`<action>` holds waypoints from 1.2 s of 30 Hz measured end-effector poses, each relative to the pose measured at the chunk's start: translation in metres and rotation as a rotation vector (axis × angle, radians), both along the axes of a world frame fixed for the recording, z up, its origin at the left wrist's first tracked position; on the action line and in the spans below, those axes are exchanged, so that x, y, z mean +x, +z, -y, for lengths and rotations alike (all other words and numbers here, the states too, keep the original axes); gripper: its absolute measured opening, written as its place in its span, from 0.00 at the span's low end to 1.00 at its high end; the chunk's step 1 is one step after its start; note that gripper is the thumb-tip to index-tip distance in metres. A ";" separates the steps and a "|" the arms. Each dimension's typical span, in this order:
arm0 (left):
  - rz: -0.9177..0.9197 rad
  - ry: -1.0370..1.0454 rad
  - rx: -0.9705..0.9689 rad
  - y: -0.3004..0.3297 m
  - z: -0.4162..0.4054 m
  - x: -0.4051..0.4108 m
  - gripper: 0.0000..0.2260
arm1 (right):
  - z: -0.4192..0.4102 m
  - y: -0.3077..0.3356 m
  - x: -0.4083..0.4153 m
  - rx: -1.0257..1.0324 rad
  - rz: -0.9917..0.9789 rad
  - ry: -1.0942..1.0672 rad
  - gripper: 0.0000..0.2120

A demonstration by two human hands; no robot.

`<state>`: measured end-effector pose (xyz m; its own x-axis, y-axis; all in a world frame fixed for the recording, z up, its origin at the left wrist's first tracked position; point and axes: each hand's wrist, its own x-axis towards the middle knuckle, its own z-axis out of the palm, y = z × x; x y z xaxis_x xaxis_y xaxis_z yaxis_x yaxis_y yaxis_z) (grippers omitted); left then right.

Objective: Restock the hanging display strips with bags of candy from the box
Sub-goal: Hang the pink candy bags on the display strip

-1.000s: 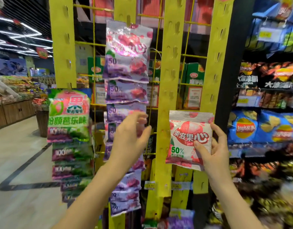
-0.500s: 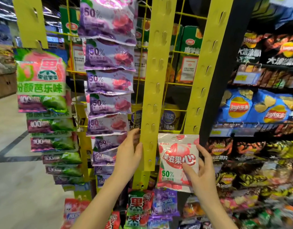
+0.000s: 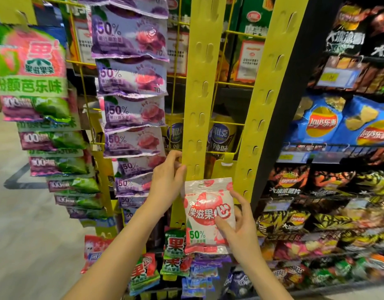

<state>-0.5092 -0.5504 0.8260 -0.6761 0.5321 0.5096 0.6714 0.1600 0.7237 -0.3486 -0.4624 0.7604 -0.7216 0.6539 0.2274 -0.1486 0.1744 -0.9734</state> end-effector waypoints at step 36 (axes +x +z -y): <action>0.012 0.129 0.084 -0.014 -0.007 0.015 0.07 | -0.016 -0.032 -0.035 0.016 0.216 0.023 0.25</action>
